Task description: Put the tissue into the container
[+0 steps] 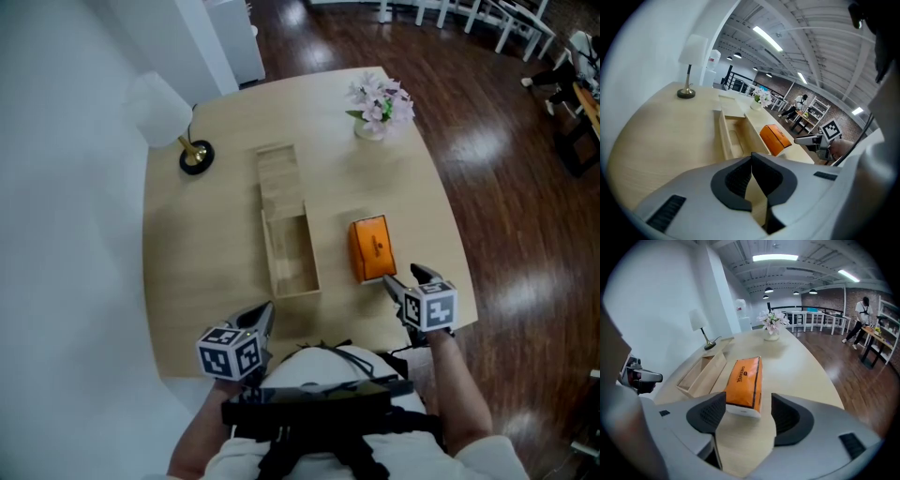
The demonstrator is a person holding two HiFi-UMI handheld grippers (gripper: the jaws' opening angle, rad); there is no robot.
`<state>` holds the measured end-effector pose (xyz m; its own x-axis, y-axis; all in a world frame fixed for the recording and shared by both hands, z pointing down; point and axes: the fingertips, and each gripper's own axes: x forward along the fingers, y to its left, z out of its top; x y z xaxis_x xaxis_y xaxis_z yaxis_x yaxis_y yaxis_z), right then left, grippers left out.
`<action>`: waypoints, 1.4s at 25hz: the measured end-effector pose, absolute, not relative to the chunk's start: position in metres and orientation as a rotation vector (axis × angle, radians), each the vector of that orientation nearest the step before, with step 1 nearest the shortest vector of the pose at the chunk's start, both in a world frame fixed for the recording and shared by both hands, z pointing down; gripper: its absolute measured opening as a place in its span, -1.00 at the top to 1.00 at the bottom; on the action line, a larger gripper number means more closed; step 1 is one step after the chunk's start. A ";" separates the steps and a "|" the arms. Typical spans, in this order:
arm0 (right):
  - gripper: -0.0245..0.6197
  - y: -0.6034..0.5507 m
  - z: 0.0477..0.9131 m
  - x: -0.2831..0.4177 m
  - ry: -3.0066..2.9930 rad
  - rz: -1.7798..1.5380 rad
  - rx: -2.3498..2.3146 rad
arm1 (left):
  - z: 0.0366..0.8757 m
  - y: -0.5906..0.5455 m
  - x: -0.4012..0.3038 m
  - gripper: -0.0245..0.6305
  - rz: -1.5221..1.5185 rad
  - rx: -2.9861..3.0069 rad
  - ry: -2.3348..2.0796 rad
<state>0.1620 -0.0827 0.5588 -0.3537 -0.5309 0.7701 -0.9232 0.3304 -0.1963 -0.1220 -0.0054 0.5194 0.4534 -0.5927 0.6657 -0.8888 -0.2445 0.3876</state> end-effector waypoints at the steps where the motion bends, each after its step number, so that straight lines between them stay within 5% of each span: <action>1: -0.01 -0.087 0.557 0.157 -2.014 0.860 1.272 | 0.516 -0.006 -0.119 0.93 0.503 1.967 -1.231; 10: -0.44 -0.129 0.568 0.125 -1.994 0.845 1.254 | 0.492 -0.013 -0.098 0.64 0.480 2.070 -1.165; 35: -0.48 -0.164 0.636 0.102 -1.843 0.939 1.147 | 0.493 -0.015 -0.088 0.61 0.519 2.070 -1.142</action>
